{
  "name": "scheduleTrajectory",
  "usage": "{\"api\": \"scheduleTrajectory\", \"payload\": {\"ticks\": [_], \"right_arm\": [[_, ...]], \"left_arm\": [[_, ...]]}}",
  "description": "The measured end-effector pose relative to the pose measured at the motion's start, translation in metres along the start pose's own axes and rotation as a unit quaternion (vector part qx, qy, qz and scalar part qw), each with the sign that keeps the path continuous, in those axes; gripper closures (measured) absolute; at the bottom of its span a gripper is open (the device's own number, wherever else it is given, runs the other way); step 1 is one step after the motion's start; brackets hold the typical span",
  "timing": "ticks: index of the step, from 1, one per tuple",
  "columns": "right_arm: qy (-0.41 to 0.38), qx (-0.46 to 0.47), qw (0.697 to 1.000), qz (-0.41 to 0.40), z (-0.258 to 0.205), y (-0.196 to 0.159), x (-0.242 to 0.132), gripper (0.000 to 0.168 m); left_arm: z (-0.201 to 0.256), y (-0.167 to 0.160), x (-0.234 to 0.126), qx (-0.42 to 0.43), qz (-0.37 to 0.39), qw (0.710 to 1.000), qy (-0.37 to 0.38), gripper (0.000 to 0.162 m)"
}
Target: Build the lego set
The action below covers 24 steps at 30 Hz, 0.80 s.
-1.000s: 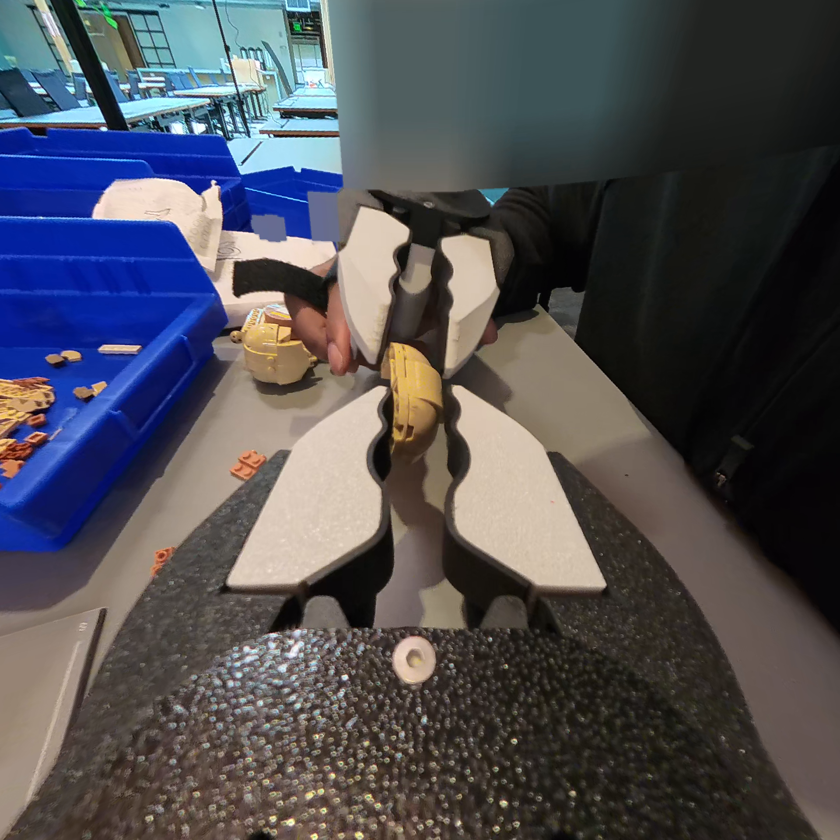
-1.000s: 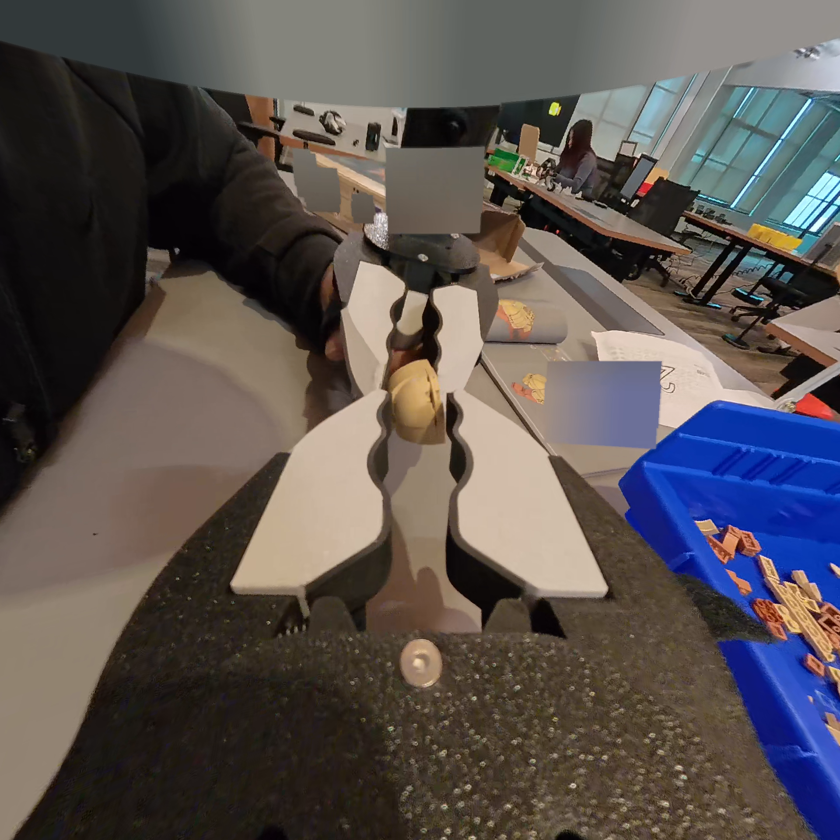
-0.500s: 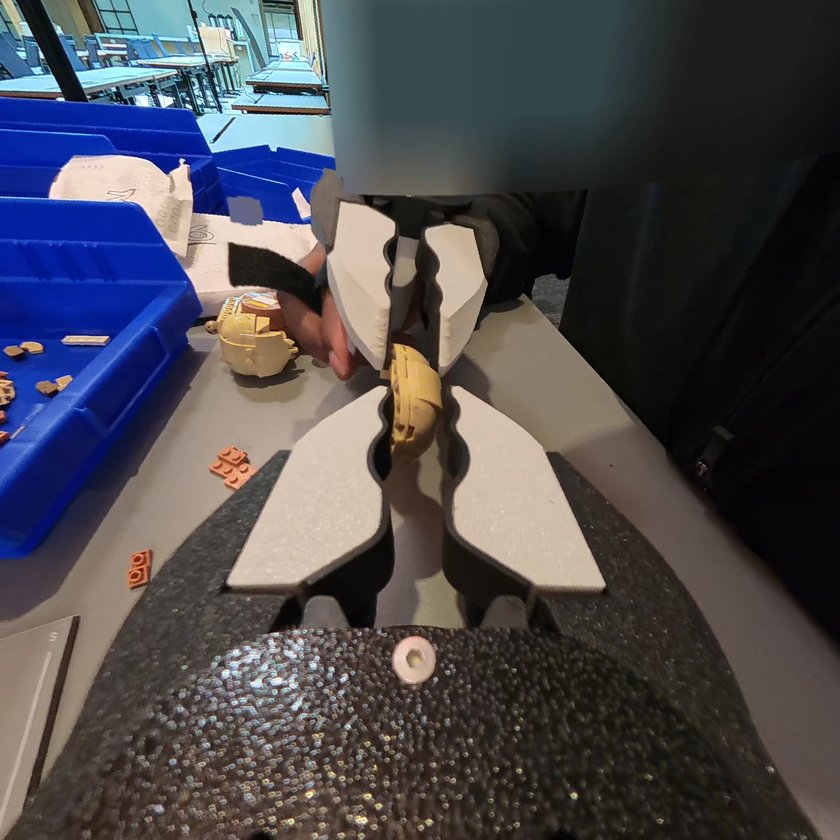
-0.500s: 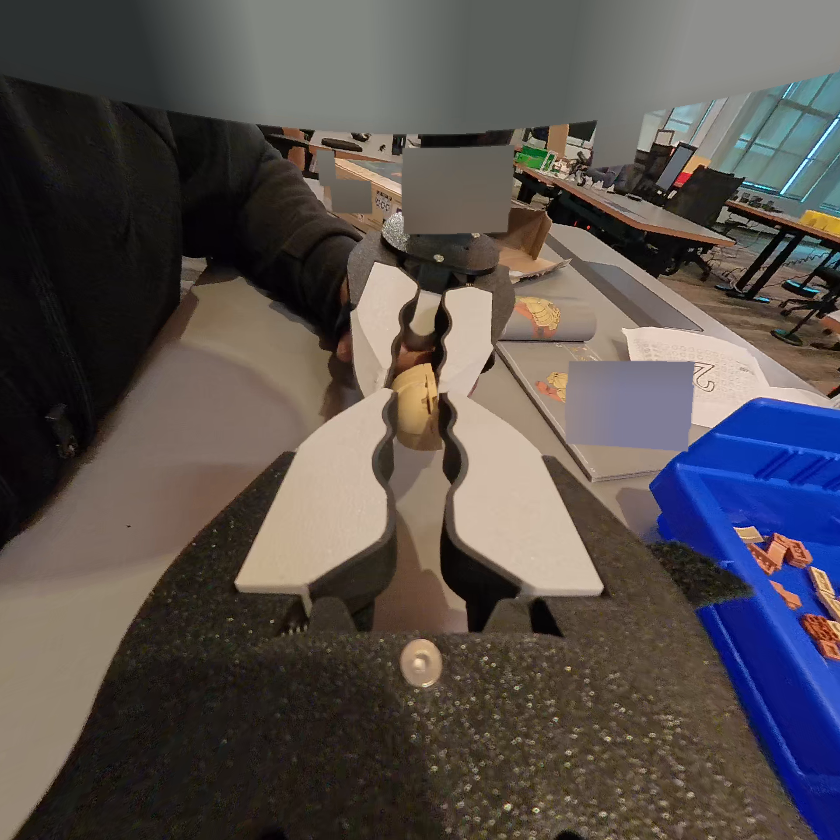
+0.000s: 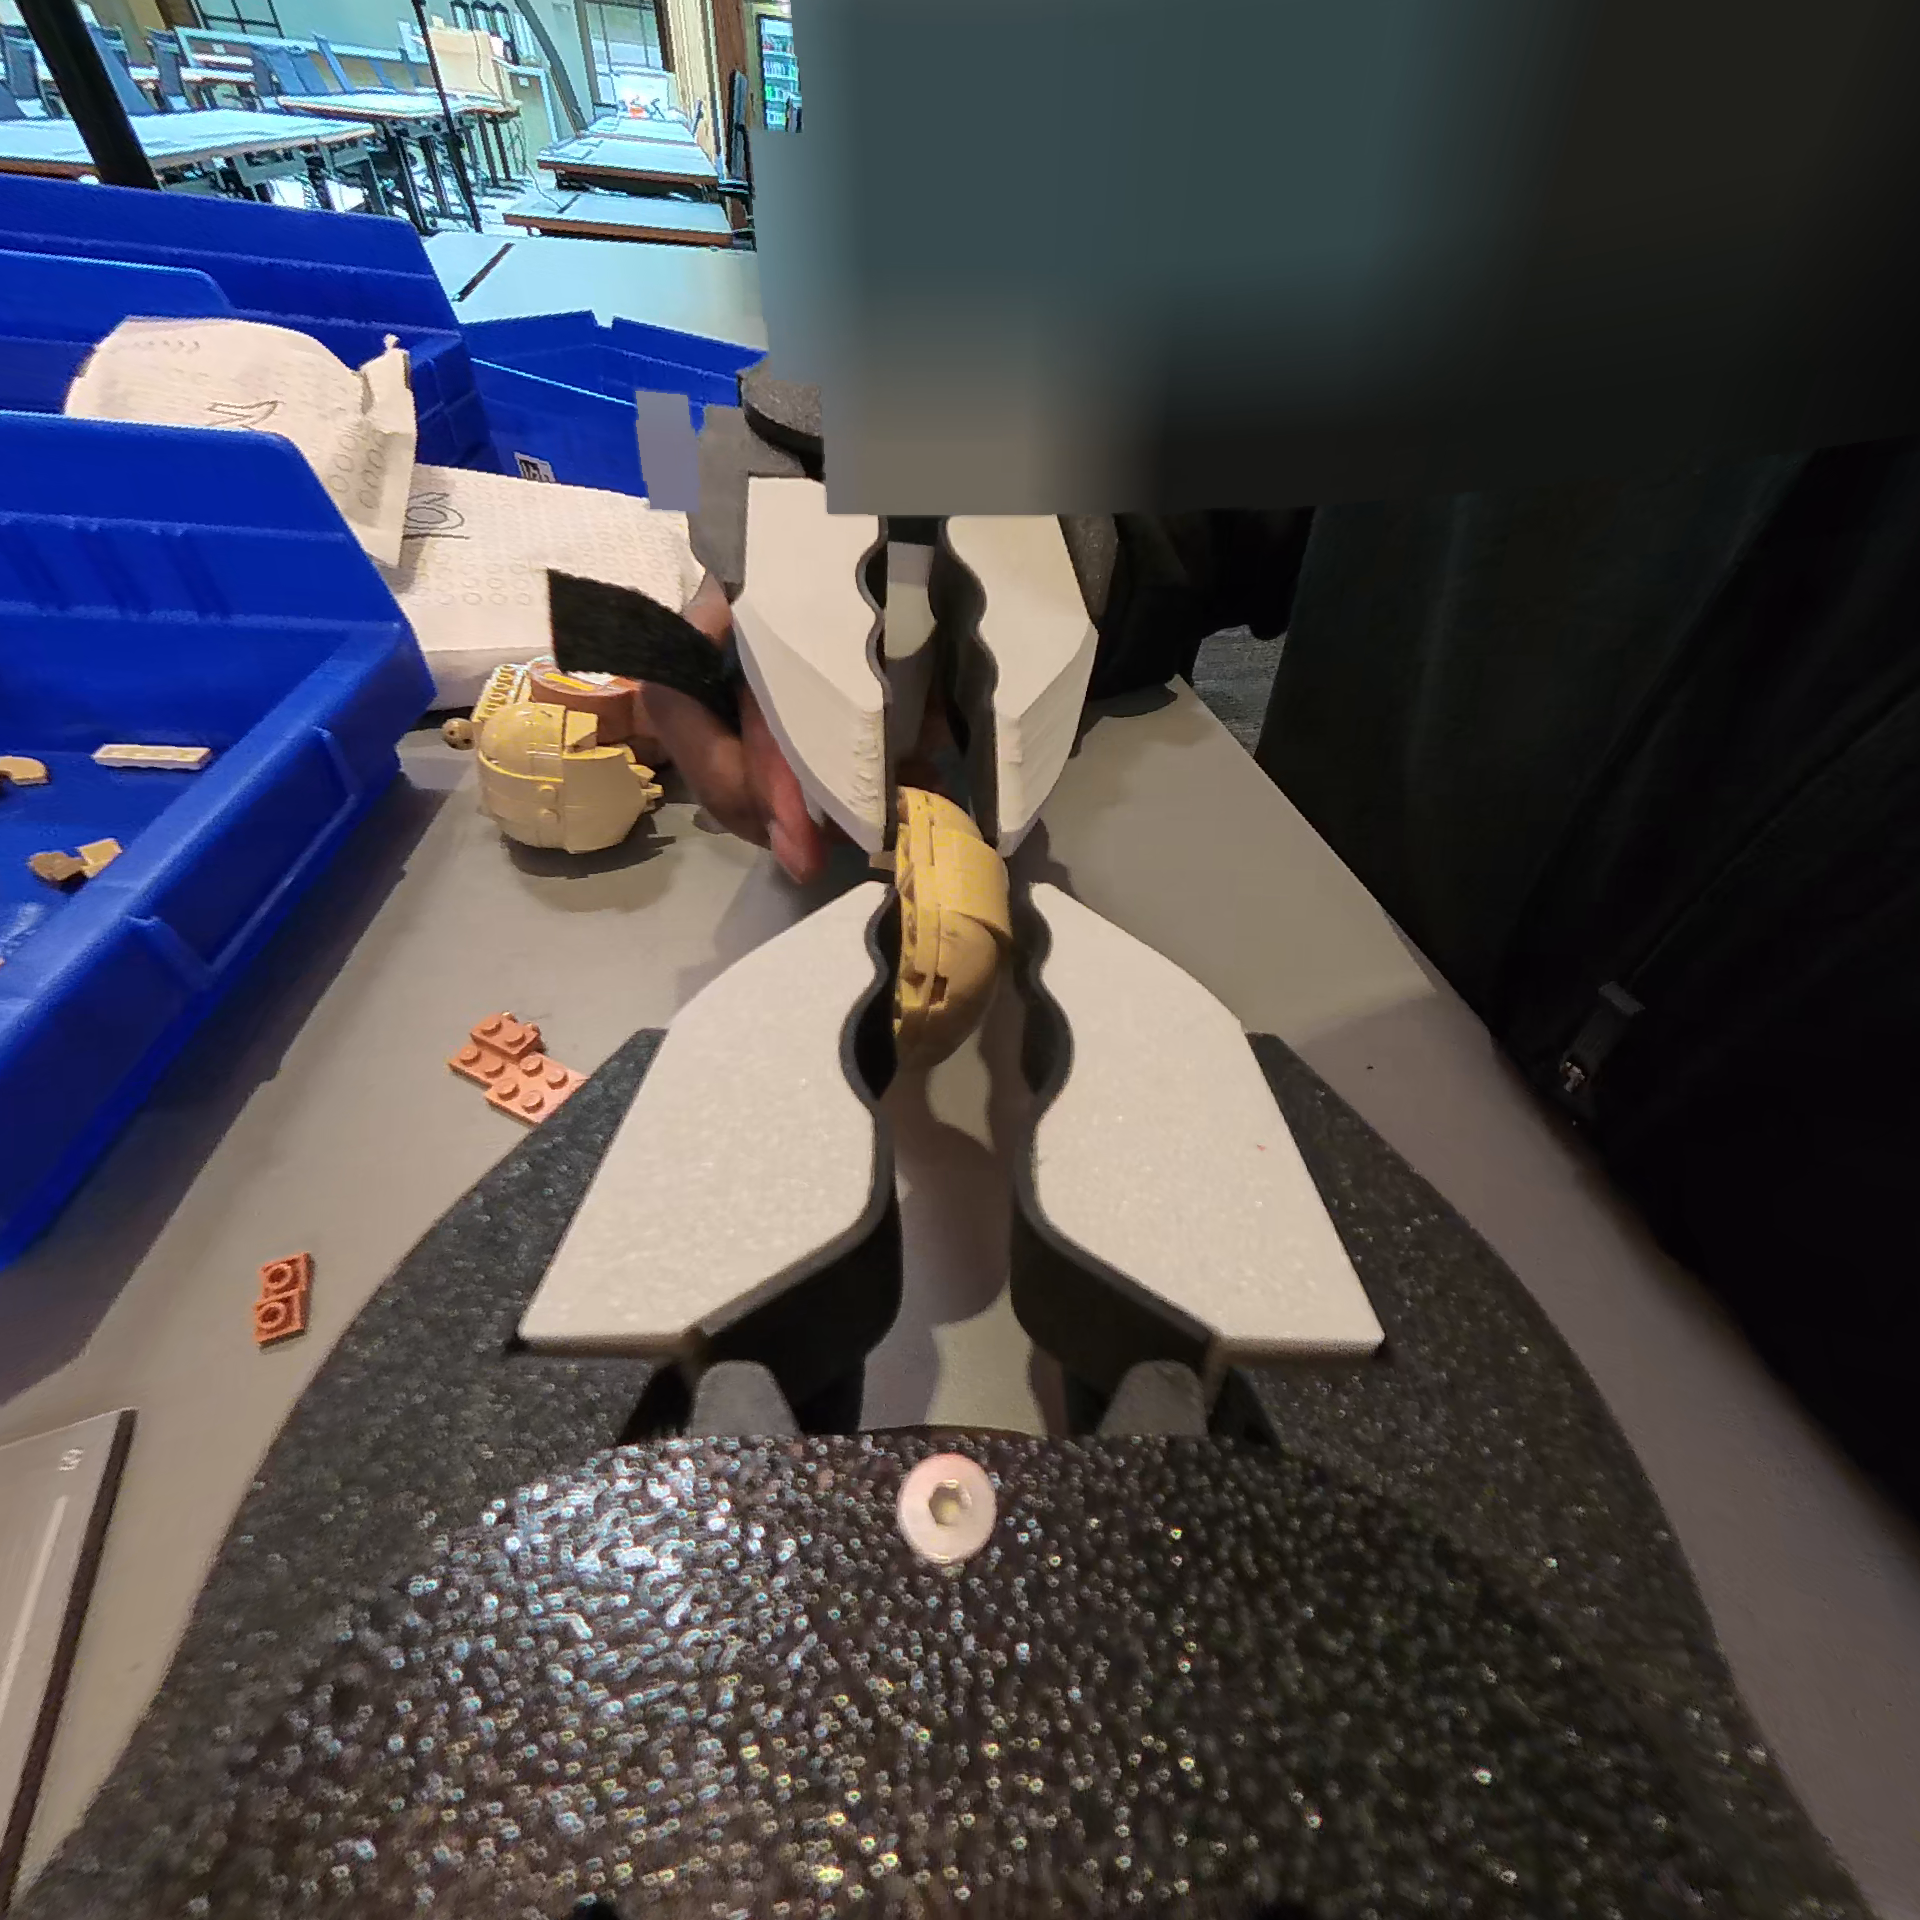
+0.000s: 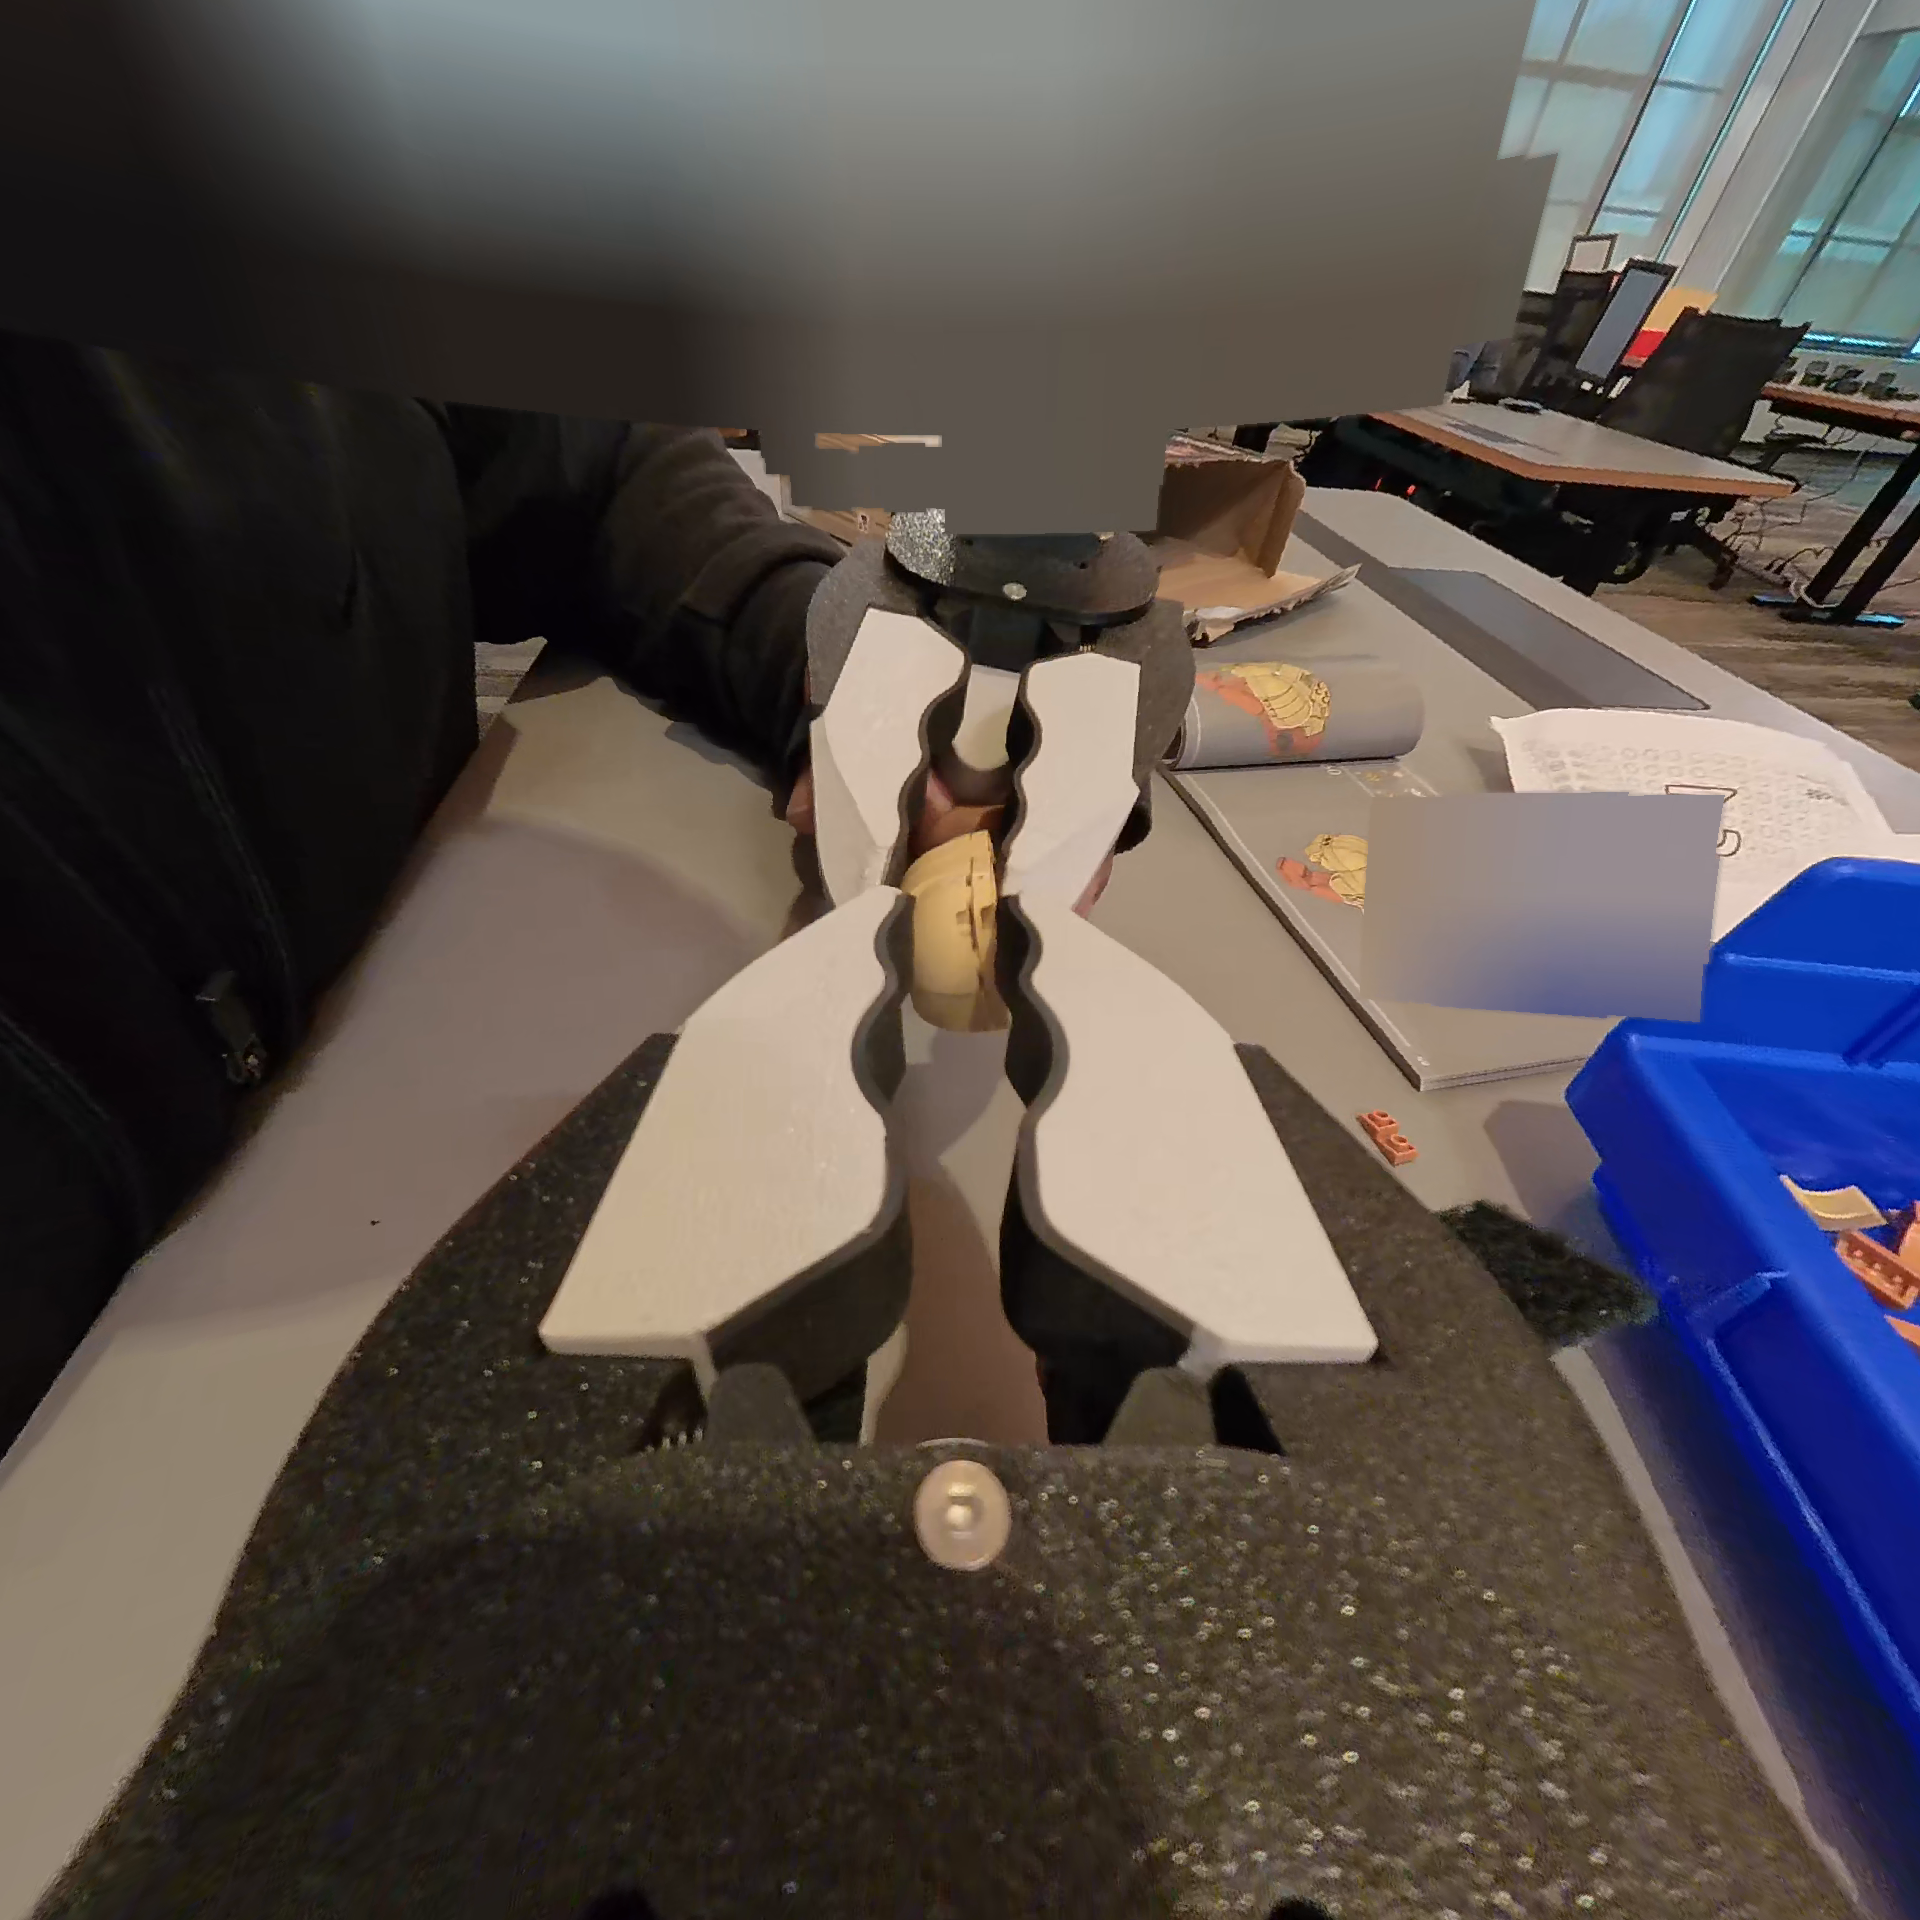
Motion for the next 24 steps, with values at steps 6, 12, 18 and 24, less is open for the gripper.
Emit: {"api": "scheduleTrajectory", "payload": {"ticks": [6,12,18,24], "right_arm": [[-0.009,-0.007,1.000,0.010,0.001,0.001,0.000,0.153],[-0.060,-0.135,0.989,0.004,-0.004,0.000,-0.002,0.144],[-0.043,-0.164,0.985,-0.034,-0.008,-0.003,-0.002,0.142],[-0.005,-0.147,0.987,-0.061,-0.013,-0.007,-0.002,0.146]], "left_arm": [[-0.002,0.001,-0.001,-0.009,0.007,1.000,0.001,0.143],[-0.001,-0.004,0.003,-0.045,-0.018,0.999,-0.011,0.142],[0.000,-0.009,0.006,-0.066,-0.045,0.996,-0.032,0.142],[0.004,-0.012,0.010,-0.060,-0.069,0.995,-0.043,0.142]]}}
Point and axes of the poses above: each gripper's, where its closed fingertips meet, x out along the fingers, y out of its top, z = x × y across the jaws, the point moved 6 cm from there along -x, back along the fingers, and after that the axes turned 13 degrees about -y, right-handed, at the moved point
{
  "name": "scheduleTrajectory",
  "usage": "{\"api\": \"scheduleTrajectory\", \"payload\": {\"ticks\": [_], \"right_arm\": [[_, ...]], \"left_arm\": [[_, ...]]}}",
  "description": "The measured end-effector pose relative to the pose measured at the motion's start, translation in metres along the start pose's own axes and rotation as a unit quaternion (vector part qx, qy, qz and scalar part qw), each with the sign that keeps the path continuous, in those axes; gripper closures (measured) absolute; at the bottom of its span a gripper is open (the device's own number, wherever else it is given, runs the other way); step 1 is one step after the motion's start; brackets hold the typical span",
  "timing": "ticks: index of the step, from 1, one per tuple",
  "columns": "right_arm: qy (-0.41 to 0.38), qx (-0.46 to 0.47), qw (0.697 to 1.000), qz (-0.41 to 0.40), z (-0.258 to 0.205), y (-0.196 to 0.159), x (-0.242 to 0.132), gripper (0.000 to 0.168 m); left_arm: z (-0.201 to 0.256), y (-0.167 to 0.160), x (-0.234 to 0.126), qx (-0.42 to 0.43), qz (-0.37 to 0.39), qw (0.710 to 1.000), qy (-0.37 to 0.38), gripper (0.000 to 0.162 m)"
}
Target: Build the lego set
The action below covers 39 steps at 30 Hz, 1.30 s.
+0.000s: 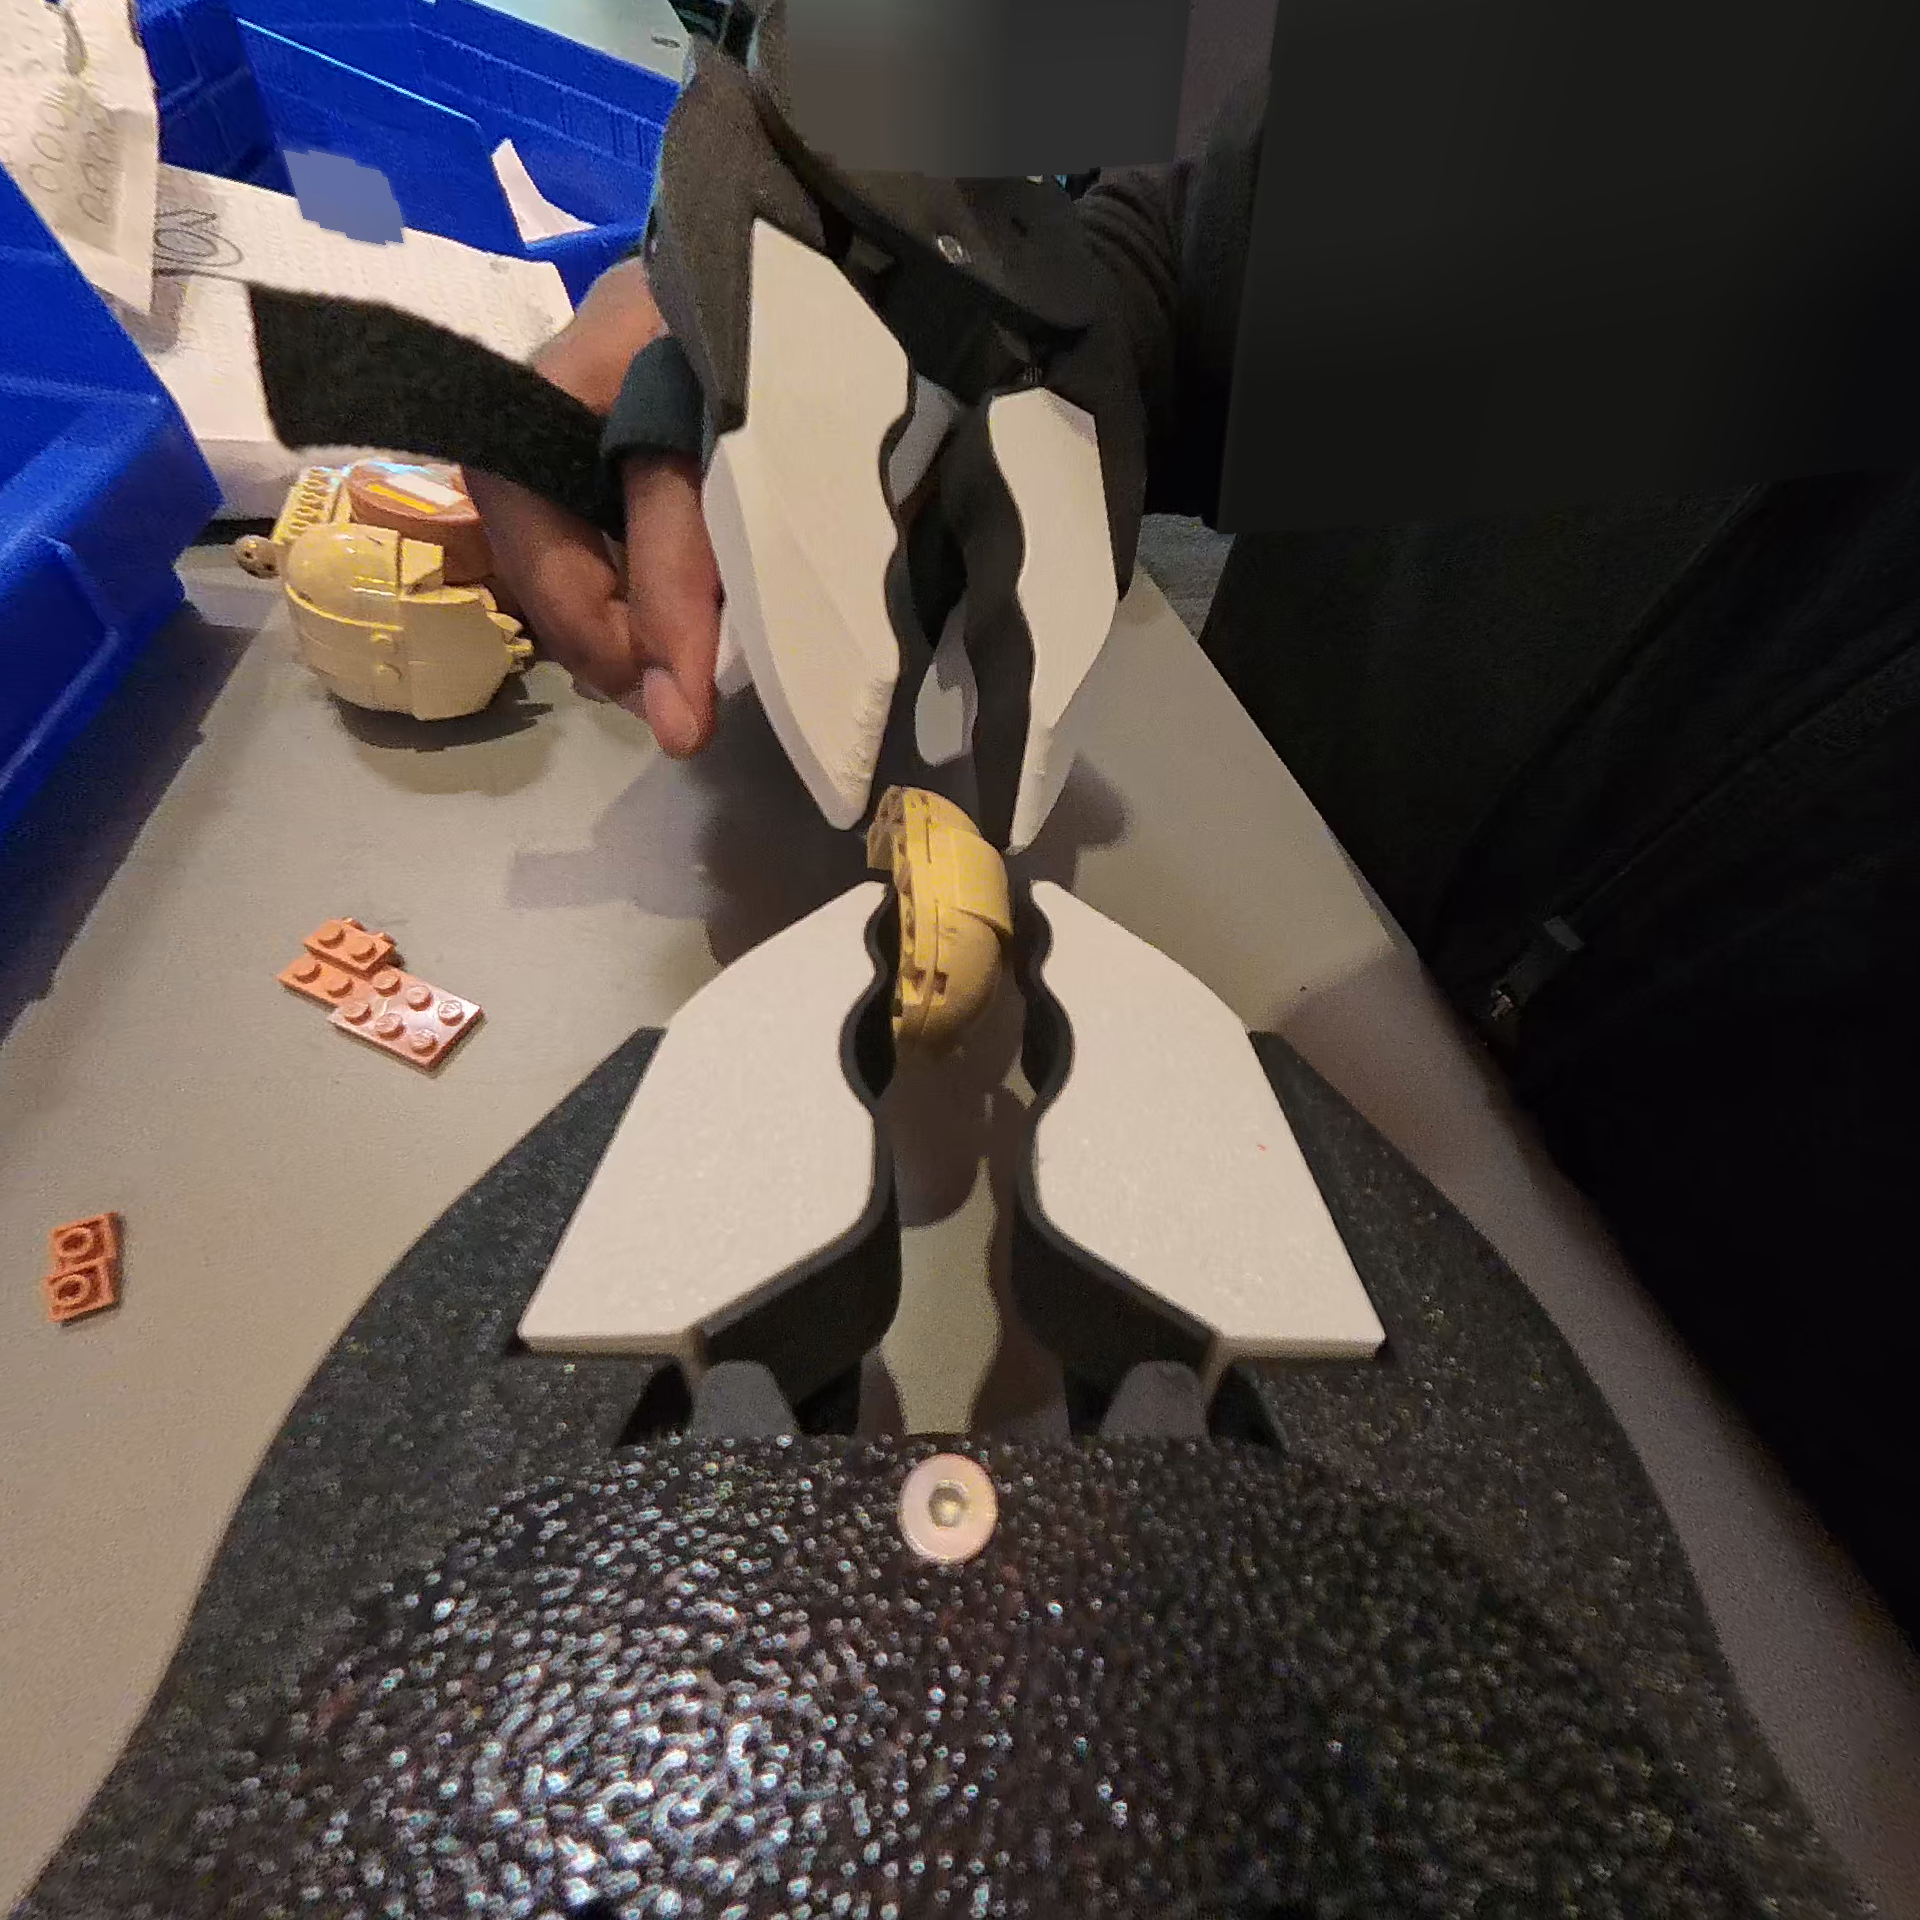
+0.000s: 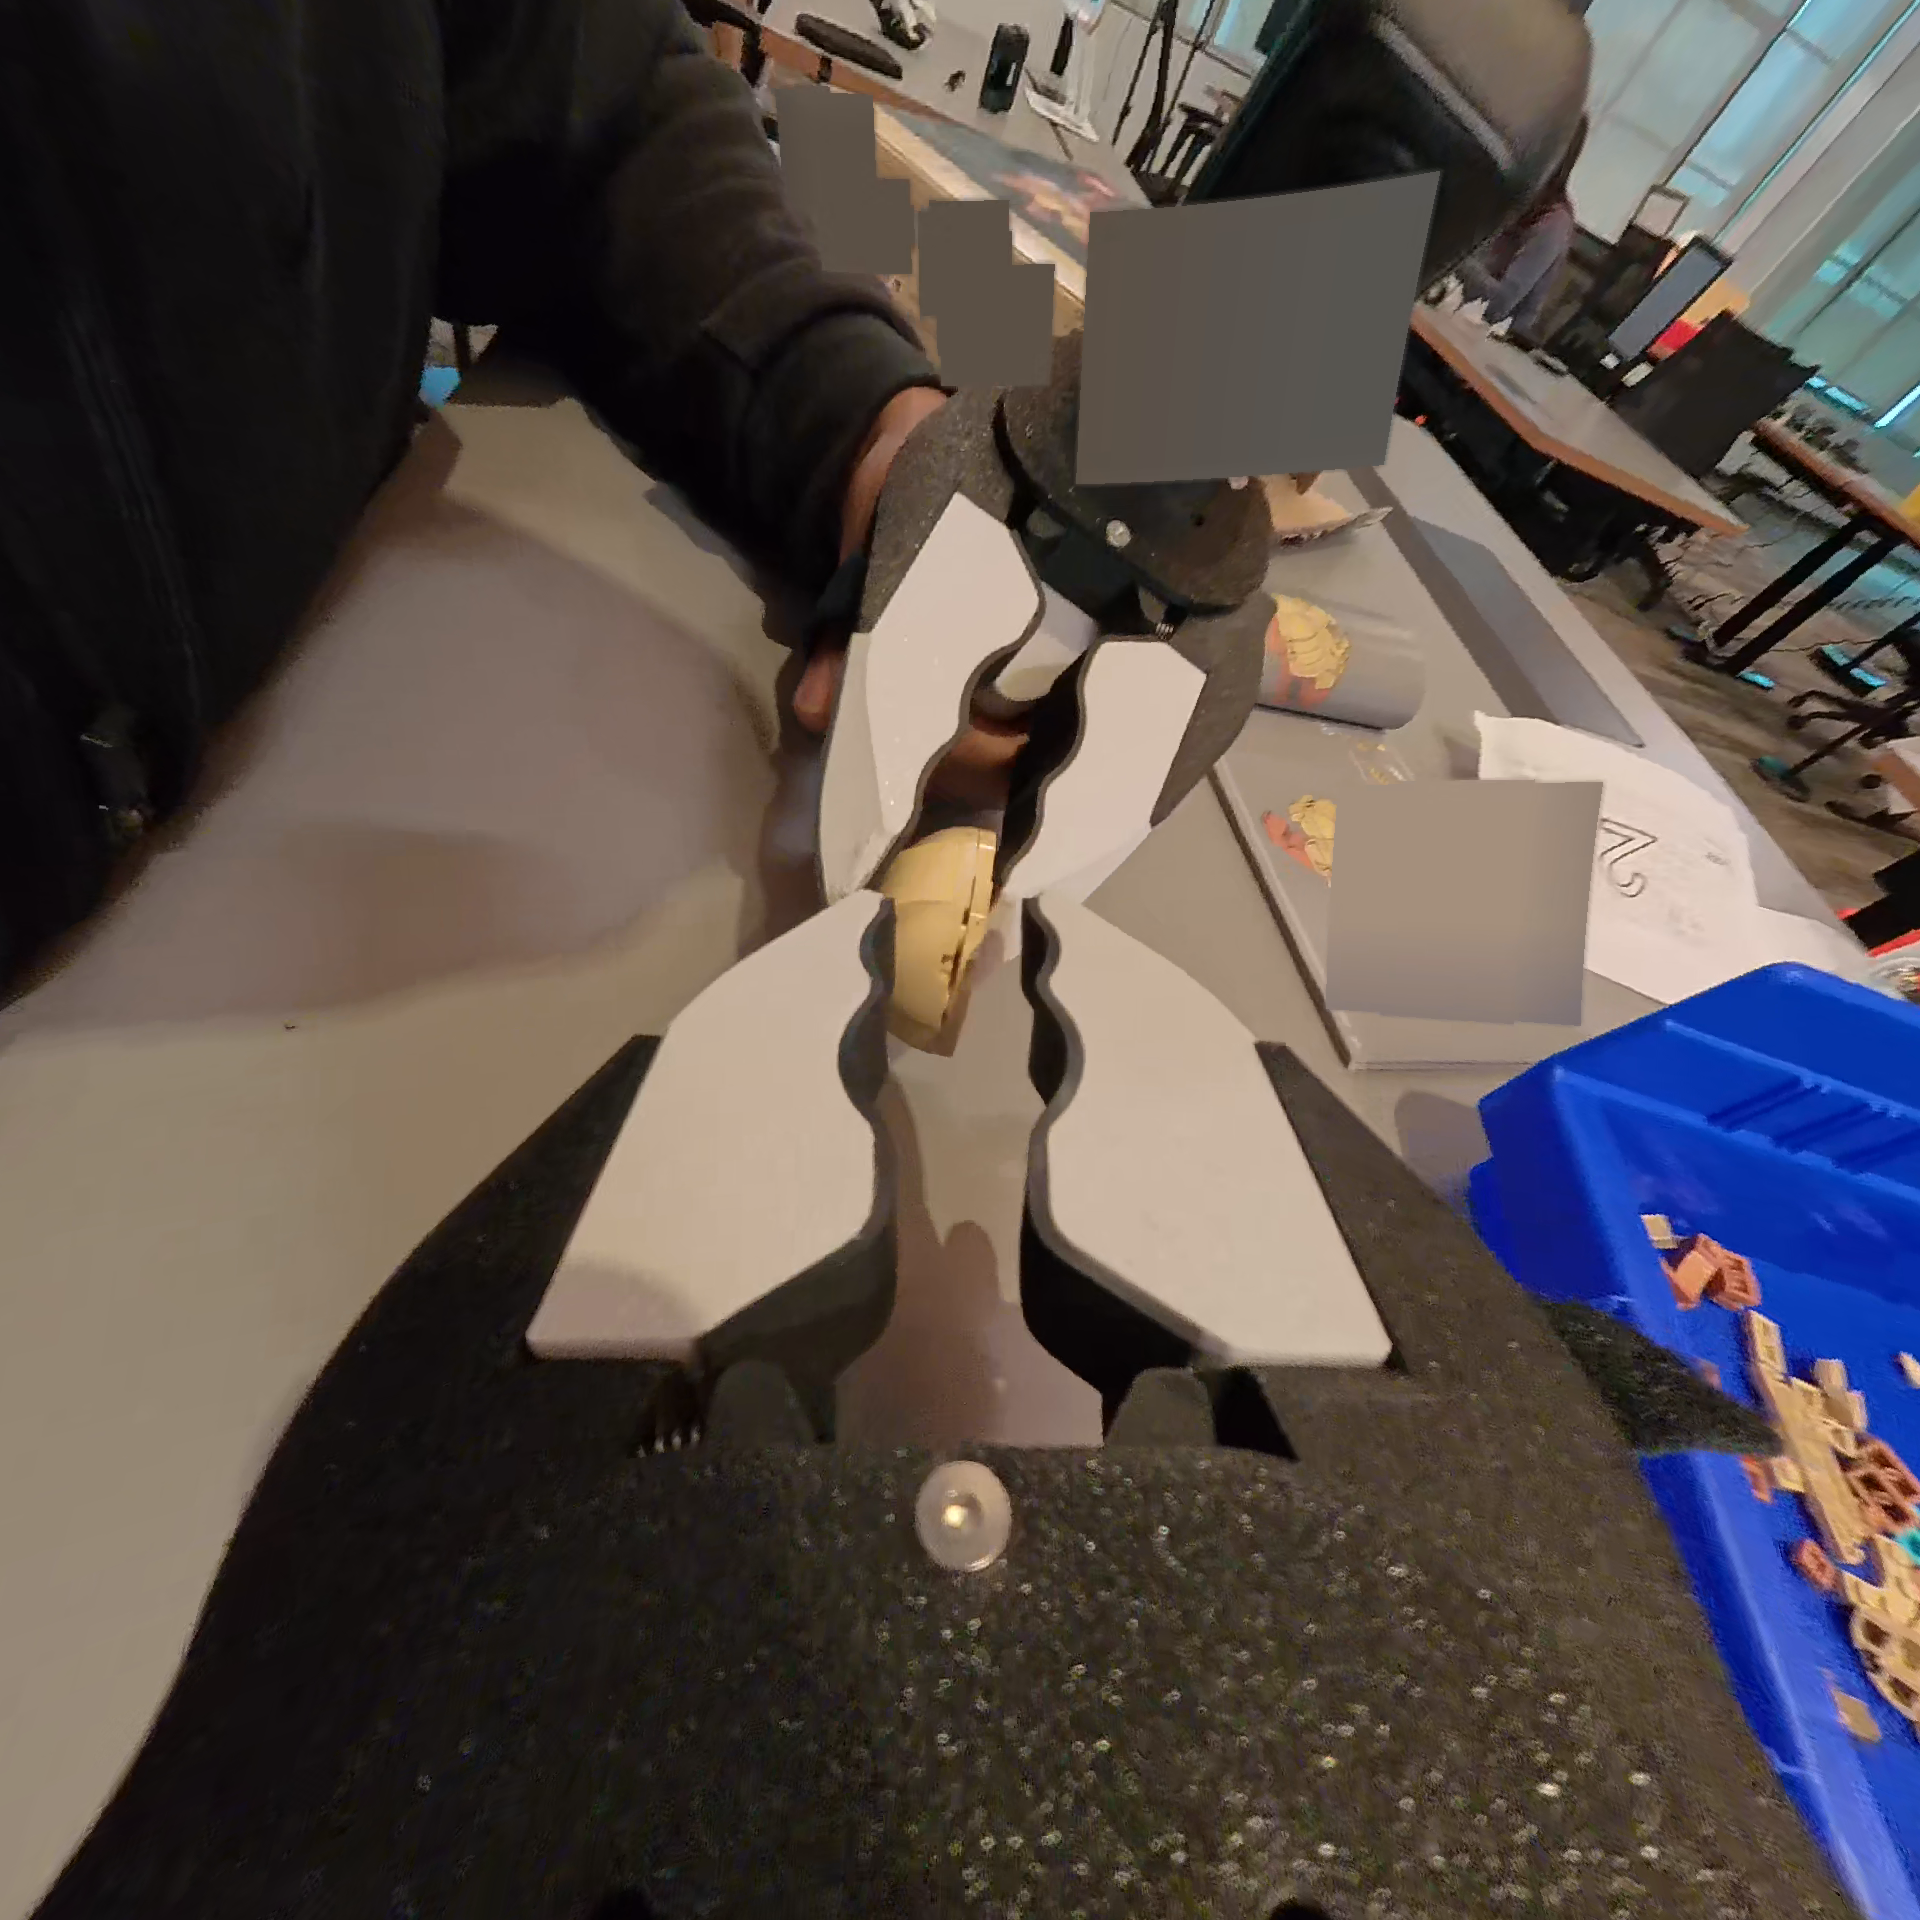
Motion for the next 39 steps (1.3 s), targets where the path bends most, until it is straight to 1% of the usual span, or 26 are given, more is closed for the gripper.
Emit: {"api": "scheduleTrajectory", "payload": {"ticks": [7,16,26,31,34,35,36,39], "right_arm": [[0.027,0.022,0.999,-0.009,-0.0038,-0.0027,0.0018,0.150],[0.044,0.076,0.996,0.004,0.0011,-0.0040,0.0029,0.153],[0.053,0.084,0.995,-0.002,0.0007,-0.0040,0.0028,0.155],[0.048,0.089,0.995,0.009,0.0016,-0.0022,0.0024,0.155],[0.043,0.085,0.995,0.015,0.0017,-0.0025,0.0018,0.153],[0.039,0.081,0.996,0.016,0.0022,-0.0026,0.0012,0.151],[0.033,0.076,0.996,0.014,0.0031,-0.0029,0.0008,0.145],[0.022,0.072,0.997,0.011,0.0051,-0.0030,0.0006,0.142]], "left_arm": [[0.0007,-0.0012,0.0016,0.004,-0.011,1.000,0.001,0.142],[-0.0006,0.0005,-0.0005,-0.011,0.005,1.000,0.004,0.143],[-0.0001,0.0000,0.0012,-0.009,-0.001,1.000,0.008,0.144],[0.0003,0.0012,-0.0002,-0.010,0.010,1.000,0.003,0.143],[0.0003,0.0016,-0.0005,-0.011,0.014,1.000,-0.001,0.143],[0.0000,0.0020,-0.0008,-0.011,0.017,1.000,0.001,0.143],[-0.0002,0.0025,-0.0018,-0.012,0.022,1.000,0.002,0.143],[-0.0016,0.0044,-0.0068,-0.019,0.044,0.999,0.006,0.143]]}}
Point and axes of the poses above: each gripper's, where its closed fingertips meet, x out along the fingers, y out of its top, z = x × y across the jaws, the point moved 6 cm from there along -x, back along the fingers, and after that the axes turned 13 degrees about -y, right-handed, at the moved point
